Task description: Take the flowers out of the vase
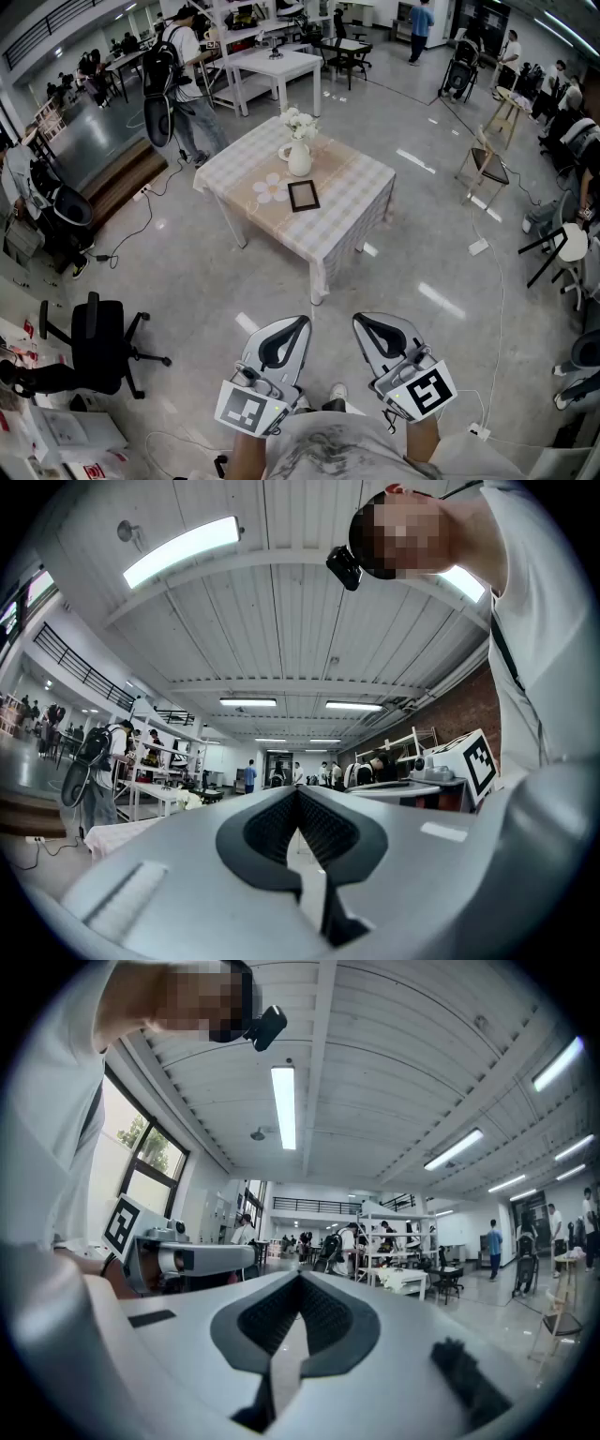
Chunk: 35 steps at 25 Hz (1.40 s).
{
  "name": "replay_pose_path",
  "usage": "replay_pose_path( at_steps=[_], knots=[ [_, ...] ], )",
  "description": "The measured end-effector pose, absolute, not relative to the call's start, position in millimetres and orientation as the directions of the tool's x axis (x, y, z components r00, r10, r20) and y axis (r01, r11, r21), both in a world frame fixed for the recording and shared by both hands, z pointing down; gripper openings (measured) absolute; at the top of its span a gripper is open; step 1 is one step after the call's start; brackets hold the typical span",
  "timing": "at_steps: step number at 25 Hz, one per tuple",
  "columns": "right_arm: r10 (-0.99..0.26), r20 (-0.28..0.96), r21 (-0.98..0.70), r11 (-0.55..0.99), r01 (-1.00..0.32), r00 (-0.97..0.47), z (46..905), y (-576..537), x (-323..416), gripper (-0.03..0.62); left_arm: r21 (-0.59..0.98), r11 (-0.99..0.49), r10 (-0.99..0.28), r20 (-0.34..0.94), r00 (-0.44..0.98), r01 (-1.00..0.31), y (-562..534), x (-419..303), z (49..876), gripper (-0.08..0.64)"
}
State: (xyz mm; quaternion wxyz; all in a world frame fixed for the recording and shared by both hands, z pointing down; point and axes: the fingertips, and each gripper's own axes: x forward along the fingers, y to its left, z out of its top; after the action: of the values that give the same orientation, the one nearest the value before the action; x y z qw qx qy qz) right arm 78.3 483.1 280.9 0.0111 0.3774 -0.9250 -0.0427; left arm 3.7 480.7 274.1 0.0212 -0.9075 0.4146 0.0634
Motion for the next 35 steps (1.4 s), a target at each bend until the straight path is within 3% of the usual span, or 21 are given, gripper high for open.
replay_pose_path(
  at_steps=[21,35],
  knots=[
    [-0.63,-0.028,0.103,0.771,-0.629,-0.776,282.7,461.8,102.5,0.015,0.003,-0.581,-0.809,-0.118,0.576,-0.814,467.5,32.5,278.3,0.008],
    [-0.651,0.005,0.116,0.755,-0.646,-0.759,290.5,407.9,94.5,0.015,0.009,-0.595,-0.798,-0.128,0.589,-0.804,409.8,21.8,284.5,0.009]
  ],
)
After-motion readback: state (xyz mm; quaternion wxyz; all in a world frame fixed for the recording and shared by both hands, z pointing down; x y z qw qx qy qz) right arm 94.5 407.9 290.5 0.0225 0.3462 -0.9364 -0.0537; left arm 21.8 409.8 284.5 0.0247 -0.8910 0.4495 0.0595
